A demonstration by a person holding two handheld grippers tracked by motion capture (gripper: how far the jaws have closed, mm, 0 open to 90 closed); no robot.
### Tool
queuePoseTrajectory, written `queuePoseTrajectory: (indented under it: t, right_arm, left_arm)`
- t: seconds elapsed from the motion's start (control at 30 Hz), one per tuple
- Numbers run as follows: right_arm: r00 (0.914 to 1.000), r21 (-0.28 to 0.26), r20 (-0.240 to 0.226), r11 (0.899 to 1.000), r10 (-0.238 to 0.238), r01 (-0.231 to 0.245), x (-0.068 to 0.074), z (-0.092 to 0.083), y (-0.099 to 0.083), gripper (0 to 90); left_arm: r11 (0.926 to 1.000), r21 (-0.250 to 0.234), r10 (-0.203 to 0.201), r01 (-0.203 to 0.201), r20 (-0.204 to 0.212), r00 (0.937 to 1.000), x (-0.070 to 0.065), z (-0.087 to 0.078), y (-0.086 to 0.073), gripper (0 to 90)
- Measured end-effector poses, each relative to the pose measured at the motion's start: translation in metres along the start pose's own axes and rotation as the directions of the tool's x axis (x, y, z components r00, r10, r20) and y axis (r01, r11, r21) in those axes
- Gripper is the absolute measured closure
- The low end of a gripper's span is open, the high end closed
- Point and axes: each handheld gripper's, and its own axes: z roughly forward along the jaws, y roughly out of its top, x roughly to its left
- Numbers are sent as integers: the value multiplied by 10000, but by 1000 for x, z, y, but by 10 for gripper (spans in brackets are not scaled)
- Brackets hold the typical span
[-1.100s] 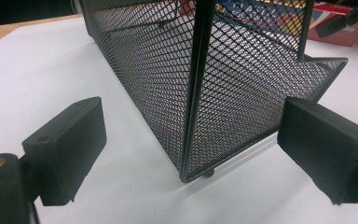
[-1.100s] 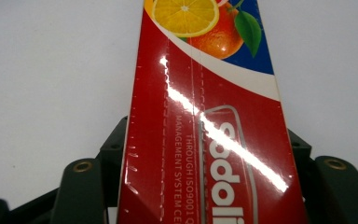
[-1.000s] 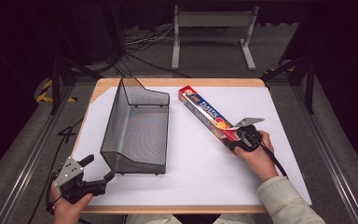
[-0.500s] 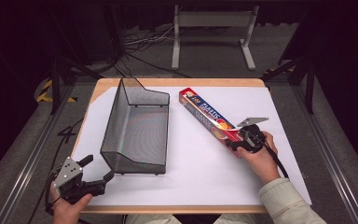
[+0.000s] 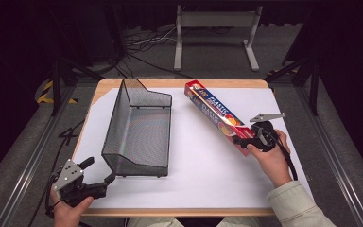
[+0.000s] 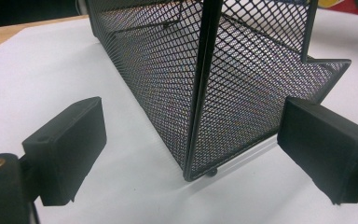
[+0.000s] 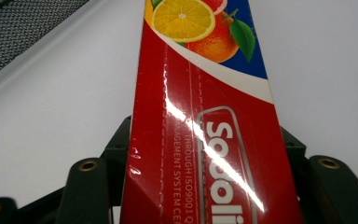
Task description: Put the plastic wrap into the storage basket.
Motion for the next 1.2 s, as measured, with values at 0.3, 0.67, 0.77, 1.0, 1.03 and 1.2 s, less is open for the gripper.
queuePoseTrajectory:
  t: [0.3,0.67,0.77,1.0,1.03,1.2]
  right_arm:
    - [9998,-230,86,9996,-186,188,11,-25,11,419]
    - [9980,-162,31,9979,-625,625,30,-49,21,418]
    - [9971,-206,-69,9969,-758,756,36,-53,24,418]
    - [9902,-419,-538,9911,-1286,1265,57,-59,35,417]
    - [9894,-442,-615,9907,-1312,1286,60,-59,37,417]
    - [9830,-524,-798,9855,-1652,1614,72,-56,45,416]
  left_arm:
    - [10000,22,73,-73,-27,10000,-1,-1,0,88]
    - [10000,-44,61,-62,-154,9999,-2,-5,-1,88]
    - [10000,-35,39,-40,-220,9997,-3,-6,-2,89]
    - [10000,-48,2,-4,-361,9993,-3,-12,-5,97]
    - [10000,-49,-13,11,-366,9993,-3,-12,-5,97]
    - [10000,-82,-54,51,-371,9993,-2,-13,-5,98]
